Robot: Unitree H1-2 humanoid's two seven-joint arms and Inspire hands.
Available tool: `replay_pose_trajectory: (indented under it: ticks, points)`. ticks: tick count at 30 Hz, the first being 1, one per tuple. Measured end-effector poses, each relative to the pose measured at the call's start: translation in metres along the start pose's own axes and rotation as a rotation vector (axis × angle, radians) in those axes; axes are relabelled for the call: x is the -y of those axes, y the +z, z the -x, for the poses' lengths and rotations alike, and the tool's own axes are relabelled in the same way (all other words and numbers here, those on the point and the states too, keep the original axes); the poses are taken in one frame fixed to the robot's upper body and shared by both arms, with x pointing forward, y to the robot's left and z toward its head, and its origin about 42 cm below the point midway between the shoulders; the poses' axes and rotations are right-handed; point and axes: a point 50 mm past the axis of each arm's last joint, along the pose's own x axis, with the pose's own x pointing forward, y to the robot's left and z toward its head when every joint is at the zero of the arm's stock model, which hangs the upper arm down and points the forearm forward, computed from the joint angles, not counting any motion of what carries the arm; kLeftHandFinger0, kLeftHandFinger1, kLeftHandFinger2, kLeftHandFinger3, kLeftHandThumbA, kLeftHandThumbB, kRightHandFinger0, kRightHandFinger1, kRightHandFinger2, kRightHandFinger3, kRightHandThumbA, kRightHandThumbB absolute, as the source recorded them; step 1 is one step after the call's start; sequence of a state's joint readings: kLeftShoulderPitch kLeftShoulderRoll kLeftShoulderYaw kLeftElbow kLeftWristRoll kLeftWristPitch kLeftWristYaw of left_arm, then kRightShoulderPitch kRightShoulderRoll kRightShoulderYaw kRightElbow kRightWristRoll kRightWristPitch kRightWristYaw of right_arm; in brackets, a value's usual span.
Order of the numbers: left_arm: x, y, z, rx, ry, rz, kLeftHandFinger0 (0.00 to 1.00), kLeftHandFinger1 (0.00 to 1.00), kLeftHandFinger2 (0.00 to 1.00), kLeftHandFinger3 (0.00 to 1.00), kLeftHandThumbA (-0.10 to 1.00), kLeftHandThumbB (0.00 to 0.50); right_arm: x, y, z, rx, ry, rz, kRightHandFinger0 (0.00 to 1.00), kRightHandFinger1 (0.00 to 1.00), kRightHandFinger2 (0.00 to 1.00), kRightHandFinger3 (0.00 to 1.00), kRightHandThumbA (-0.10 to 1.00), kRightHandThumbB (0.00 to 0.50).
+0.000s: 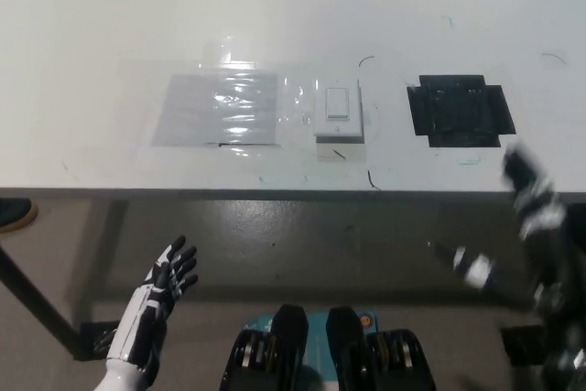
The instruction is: A white switch is kept at the centre of the table close to the robot and the robot uses its right hand to press it to turn it on
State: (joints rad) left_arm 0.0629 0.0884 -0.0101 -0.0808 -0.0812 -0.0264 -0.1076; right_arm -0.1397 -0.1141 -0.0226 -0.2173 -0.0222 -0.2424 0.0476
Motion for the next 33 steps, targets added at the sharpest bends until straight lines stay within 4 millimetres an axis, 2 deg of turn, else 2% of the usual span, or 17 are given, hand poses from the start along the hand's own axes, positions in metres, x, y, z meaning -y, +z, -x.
replay_pose_trajectory:
  ticks: [2, 4, 5, 8, 11, 13, 14, 16, 18, 19, 21, 23, 25, 26, 27, 31, 33]
  points:
    - [0.0, 0.0, 0.0, -0.001, 0.001, 0.002, 1.0, 1.0, 1.0, 1.0, 1.0, 0.23, 0.011, 0.016, -0.035, 0.075, 0.036, 0.051, 1.0, 1.0, 1.0, 1.0, 1.0, 0.281]
    - [0.001, 0.0, 0.0, -0.001, 0.001, 0.004, 1.0, 1.0, 1.0, 1.0, 1.0, 0.283, 0.02, 0.03, -0.068, 0.123, 0.071, 0.101, 1.0, 1.0, 1.0, 1.0, 1.0, 0.321]
    - [0.001, 0.0, 0.0, -0.001, 0.001, 0.005, 1.0, 1.0, 1.0, 1.0, 1.0, 0.292, 0.023, 0.036, -0.08, 0.141, 0.085, 0.119, 1.0, 1.0, 1.0, 1.0, 1.0, 0.333]
    - [0.001, 0.0, 0.0, -0.003, 0.0, 0.005, 1.0, 1.0, 1.0, 1.0, 1.0, 0.311, 0.028, 0.057, -0.126, 0.191, 0.137, 0.179, 1.0, 1.0, 1.0, 1.0, 1.0, 0.324]
    - [0.001, -0.001, 0.0, -0.004, 0.0, 0.006, 1.0, 1.0, 1.0, 1.0, 1.0, 0.325, 0.025, 0.072, -0.166, 0.203, 0.2, 0.225, 1.0, 1.0, 1.0, 1.0, 1.0, 0.345]
    - [0.001, 0.0, 0.0, -0.004, -0.001, 0.006, 1.0, 1.0, 1.0, 1.0, 1.0, 0.322, 0.019, 0.079, -0.191, 0.194, 0.252, 0.254, 1.0, 1.0, 1.0, 1.0, 1.0, 0.325]
    - [0.001, 0.0, 0.0, -0.004, -0.002, 0.005, 1.0, 1.0, 1.0, 1.0, 1.0, 0.333, 0.014, 0.081, -0.205, 0.181, 0.285, 0.27, 1.0, 1.0, 1.0, 1.0, 1.0, 0.303]
    - [0.002, 0.0, 0.0, -0.003, -0.004, 0.005, 1.0, 1.0, 1.0, 1.0, 1.0, 0.324, 0.007, 0.083, -0.222, 0.159, 0.331, 0.294, 1.0, 1.0, 1.0, 1.0, 1.0, 0.322]
    - [0.002, 0.0, -0.001, -0.003, -0.006, 0.005, 1.0, 1.0, 1.0, 1.0, 1.0, 0.347, -0.006, 0.081, -0.248, 0.109, 0.406, 0.344, 1.0, 1.0, 1.0, 1.0, 1.0, 0.306]
    - [0.002, 0.0, -0.001, -0.002, -0.007, 0.006, 1.0, 1.0, 1.0, 1.0, 1.0, 0.332, -0.013, 0.08, -0.257, 0.087, 0.445, 0.372, 1.0, 1.0, 1.0, 1.0, 1.0, 0.307]
    - [0.003, 0.0, -0.001, -0.002, -0.011, 0.008, 1.0, 1.0, 1.0, 1.0, 1.0, 0.344, -0.028, 0.076, -0.274, 0.037, 0.523, 0.435, 1.0, 1.0, 1.0, 1.0, 1.0, 0.301]
    - [0.005, 0.001, -0.001, 0.001, -0.018, 0.011, 1.0, 1.0, 1.0, 1.0, 1.0, 0.316, -0.043, 0.072, -0.285, -0.015, 0.605, 0.508, 1.0, 1.0, 1.0, 1.0, 1.0, 0.289]
    - [0.007, 0.004, -0.002, 0.011, -0.036, 0.01, 1.0, 1.0, 1.0, 1.0, 1.0, 0.297, -0.062, 0.068, -0.296, -0.072, 0.704, 0.612, 1.0, 1.0, 1.0, 1.0, 1.0, 0.301]
    - [0.008, 0.005, -0.002, 0.016, -0.043, 0.009, 1.0, 1.0, 1.0, 1.0, 1.0, 0.296, -0.065, 0.066, -0.299, -0.09, 0.723, 0.64, 1.0, 1.0, 1.0, 1.0, 1.0, 0.314]
    - [0.009, 0.008, -0.003, 0.026, -0.053, 0.009, 1.0, 1.0, 1.0, 1.0, 1.0, 0.289, -0.072, 0.063, -0.303, -0.117, 0.762, 0.695, 1.0, 1.0, 1.0, 1.0, 1.0, 0.307]
    - [0.01, 0.012, -0.006, 0.042, -0.07, 0.004, 1.0, 1.0, 1.0, 1.0, 1.0, 0.268, -0.086, 0.05, -0.304, -0.176, 0.847, 0.82, 1.0, 1.0, 1.0, 1.0, 1.0, 0.288]
    - [0.008, 0.013, -0.007, 0.047, -0.075, -0.001, 1.0, 1.0, 1.0, 1.0, 1.0, 0.266, -0.09, 0.034, -0.3, -0.228, 0.896, 0.886, 1.0, 1.0, 1.0, 1.0, 1.0, 0.288]
